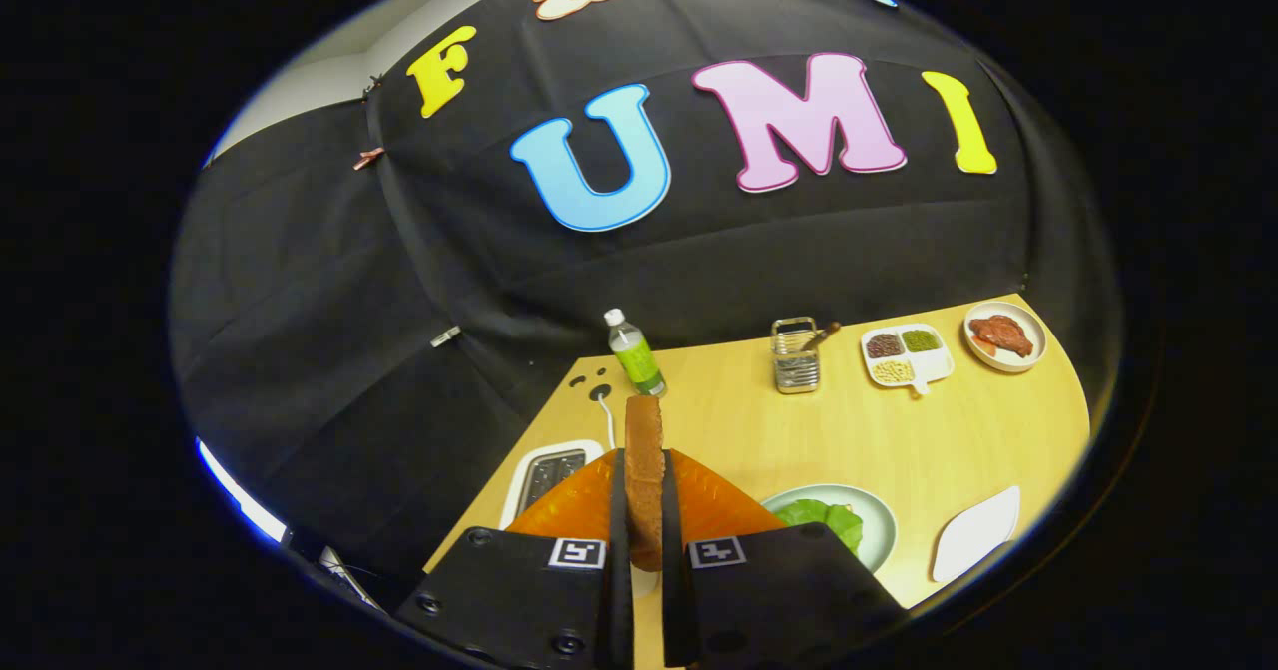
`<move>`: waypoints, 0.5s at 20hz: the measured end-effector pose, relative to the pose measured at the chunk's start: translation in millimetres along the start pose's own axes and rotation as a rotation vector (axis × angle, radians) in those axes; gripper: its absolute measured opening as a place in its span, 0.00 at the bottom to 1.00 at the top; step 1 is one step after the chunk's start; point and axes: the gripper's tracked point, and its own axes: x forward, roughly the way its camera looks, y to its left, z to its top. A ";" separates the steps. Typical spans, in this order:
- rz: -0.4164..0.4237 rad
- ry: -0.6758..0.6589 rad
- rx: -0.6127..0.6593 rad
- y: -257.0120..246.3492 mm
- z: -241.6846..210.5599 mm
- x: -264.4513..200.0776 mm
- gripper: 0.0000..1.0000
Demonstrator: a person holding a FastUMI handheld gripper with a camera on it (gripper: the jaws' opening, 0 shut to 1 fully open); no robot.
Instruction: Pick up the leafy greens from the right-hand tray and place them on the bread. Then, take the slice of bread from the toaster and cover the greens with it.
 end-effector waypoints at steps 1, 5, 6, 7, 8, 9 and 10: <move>-0.022 0.004 -0.003 -12.6 -6.6 -1.1 0.16; -0.108 0.012 0.018 -58.2 -33.9 1.5 0.16; -0.125 0.018 0.029 -68.4 -42.7 5.0 0.16; -0.136 0.025 0.042 -74.8 -50.4 8.2 0.16; -0.141 0.034 0.062 -80.0 -58.0 13.6 0.16; -0.143 0.040 0.086 -85.6 -67.6 18.7 0.16; -0.145 0.048 0.106 -88.8 -75.2 23.2 0.16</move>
